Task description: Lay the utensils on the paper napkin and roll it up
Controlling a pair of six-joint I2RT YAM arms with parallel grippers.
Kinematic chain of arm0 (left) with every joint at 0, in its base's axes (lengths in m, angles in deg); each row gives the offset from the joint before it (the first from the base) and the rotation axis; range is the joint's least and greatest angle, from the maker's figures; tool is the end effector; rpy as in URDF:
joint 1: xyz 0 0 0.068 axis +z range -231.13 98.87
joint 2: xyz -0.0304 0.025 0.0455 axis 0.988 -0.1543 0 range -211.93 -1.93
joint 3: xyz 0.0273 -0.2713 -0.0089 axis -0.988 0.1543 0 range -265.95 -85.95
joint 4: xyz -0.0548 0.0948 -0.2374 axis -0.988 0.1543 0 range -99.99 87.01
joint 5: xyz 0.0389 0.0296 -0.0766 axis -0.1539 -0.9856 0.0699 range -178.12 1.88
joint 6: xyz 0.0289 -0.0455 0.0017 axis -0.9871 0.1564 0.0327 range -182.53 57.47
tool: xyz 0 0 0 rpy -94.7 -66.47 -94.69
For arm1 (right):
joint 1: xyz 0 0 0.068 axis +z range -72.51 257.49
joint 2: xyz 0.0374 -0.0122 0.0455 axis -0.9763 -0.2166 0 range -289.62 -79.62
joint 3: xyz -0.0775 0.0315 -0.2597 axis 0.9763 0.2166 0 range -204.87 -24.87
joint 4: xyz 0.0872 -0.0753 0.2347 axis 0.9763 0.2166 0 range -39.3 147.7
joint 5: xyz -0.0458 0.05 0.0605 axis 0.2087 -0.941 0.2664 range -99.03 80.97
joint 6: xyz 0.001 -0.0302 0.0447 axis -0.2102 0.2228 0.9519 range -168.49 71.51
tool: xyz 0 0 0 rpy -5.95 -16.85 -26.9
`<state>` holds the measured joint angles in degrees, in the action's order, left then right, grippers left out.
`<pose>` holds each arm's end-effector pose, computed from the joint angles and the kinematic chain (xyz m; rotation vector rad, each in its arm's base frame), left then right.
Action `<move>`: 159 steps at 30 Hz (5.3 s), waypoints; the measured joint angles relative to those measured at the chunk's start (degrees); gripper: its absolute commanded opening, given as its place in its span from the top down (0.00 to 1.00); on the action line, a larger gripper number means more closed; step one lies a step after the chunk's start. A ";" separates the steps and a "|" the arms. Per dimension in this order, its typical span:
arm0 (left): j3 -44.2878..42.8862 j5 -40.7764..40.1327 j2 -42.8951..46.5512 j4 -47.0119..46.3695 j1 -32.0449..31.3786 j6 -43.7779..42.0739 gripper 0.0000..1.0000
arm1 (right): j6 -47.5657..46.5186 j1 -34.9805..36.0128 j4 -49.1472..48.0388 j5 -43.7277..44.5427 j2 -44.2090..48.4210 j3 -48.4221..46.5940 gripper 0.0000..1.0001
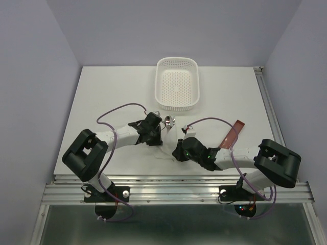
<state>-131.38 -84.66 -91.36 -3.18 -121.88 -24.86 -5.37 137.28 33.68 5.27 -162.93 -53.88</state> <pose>0.2292 -0.2005 0.1656 0.0970 2.5731 -0.6399 0.1421 0.2265 0.1460 -0.1913 2.2864 0.7085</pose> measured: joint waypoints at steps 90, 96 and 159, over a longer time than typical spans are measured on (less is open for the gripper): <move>2.21 -1.44 0.20 -3.93 -0.70 2.71 1.00 | -0.70 0.72 20.81 -5.05 -3.04 -10.58 0.93; 2.21 -1.46 0.20 -3.91 -0.72 2.69 1.00 | -0.22 0.94 19.98 -4.70 -3.06 -10.16 0.93; 10.60 -1.68 8.07 -6.64 0.00 4.33 1.00 | -0.24 -0.98 25.11 6.97 -20.92 -34.29 0.92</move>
<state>-120.78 -86.34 -83.29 -9.82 -121.88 -20.53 -5.61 136.30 58.79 12.25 -183.84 -88.18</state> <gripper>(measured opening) 0.085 0.086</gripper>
